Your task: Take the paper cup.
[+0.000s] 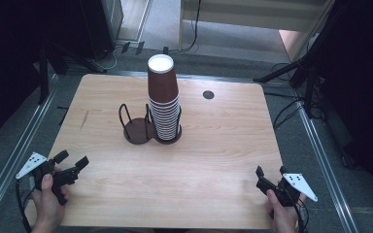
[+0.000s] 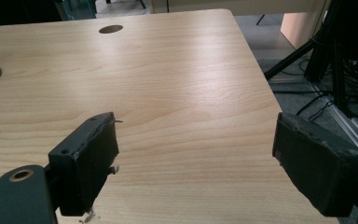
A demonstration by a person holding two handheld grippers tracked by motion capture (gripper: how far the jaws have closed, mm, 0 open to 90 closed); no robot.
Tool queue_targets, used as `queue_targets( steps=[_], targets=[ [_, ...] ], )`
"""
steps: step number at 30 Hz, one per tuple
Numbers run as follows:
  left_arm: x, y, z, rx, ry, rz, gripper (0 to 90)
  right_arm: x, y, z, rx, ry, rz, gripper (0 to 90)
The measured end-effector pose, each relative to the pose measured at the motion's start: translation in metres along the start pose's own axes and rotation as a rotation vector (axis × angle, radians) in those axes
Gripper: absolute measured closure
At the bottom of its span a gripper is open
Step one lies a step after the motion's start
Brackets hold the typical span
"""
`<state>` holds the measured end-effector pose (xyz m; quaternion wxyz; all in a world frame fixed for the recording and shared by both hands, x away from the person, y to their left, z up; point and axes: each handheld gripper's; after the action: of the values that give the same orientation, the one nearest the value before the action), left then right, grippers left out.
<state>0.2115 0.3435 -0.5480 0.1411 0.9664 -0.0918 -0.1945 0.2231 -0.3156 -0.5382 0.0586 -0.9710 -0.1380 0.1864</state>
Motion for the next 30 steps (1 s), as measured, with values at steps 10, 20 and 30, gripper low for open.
queue_targets(
  steps=[10,20,30],
  targets=[
    [0.001,-0.001,0.001,-0.017,-0.006,-0.01,2.3,-0.004,-0.008,-0.01,0.005,0.01,-0.041,12.2],
    [0.004,0.003,0.001,0.012,-0.022,-0.014,2.3,-0.006,-0.031,-0.033,-0.022,0.028,-0.095,13.5],
    [0.007,0.006,0.001,0.032,-0.041,-0.021,2.3,0.001,-0.048,-0.052,-0.036,0.054,-0.131,13.5]
  ],
)
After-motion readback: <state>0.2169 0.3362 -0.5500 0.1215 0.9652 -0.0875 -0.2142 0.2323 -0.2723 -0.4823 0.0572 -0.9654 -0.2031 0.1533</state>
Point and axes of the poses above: each handheld gripper's, and its own axes: x roughly forward along the jaws, z roughly out of its underside, y roughly to its right, and after that the axes turned 10 degrees about -z, right-handed
